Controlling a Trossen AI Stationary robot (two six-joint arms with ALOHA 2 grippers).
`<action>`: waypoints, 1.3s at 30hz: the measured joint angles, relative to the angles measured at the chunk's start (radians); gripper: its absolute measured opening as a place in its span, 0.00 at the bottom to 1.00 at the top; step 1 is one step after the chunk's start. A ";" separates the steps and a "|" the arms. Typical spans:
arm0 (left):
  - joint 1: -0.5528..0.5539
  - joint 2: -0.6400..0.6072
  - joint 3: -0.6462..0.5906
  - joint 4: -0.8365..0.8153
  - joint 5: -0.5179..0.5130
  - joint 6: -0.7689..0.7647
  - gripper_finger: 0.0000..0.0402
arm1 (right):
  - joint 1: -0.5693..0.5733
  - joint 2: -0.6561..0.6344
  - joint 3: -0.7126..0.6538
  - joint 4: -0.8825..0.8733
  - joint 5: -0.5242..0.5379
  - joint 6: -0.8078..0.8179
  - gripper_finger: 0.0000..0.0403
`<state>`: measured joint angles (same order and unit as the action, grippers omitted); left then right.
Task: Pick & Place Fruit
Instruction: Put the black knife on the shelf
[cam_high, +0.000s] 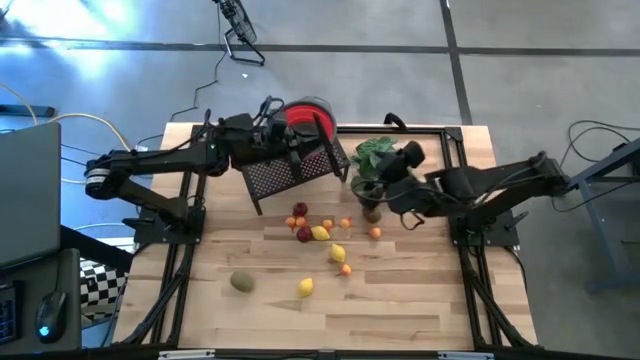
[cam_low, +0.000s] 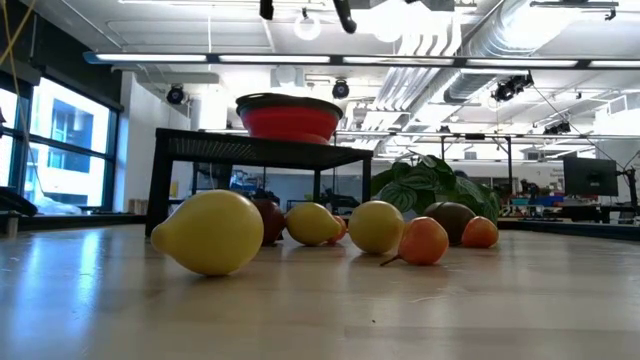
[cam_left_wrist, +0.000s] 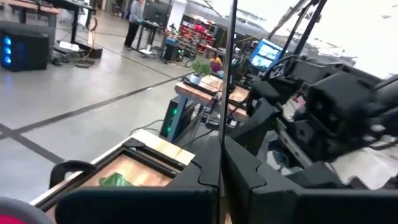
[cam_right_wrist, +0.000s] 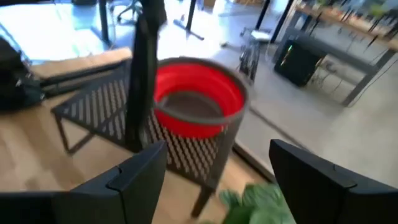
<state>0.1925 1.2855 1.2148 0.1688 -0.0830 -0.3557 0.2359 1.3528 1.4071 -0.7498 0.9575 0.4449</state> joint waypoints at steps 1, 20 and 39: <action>0.007 -0.005 0.000 -0.006 0.000 -0.010 0.00 | 0.000 -0.013 0.000 -0.039 -0.013 0.027 0.68; 0.135 -0.239 0.000 -0.511 0.027 -0.249 0.00 | -0.085 -0.071 0.000 -0.263 0.011 0.138 0.68; 0.227 -0.327 0.000 -0.653 0.028 -0.260 0.00 | -0.184 -0.070 0.000 -0.257 -0.188 -0.039 0.49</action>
<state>0.4191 0.9589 1.2148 -0.4846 -0.0552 -0.6157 0.0520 1.2827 1.4071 -1.0065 0.7693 0.4056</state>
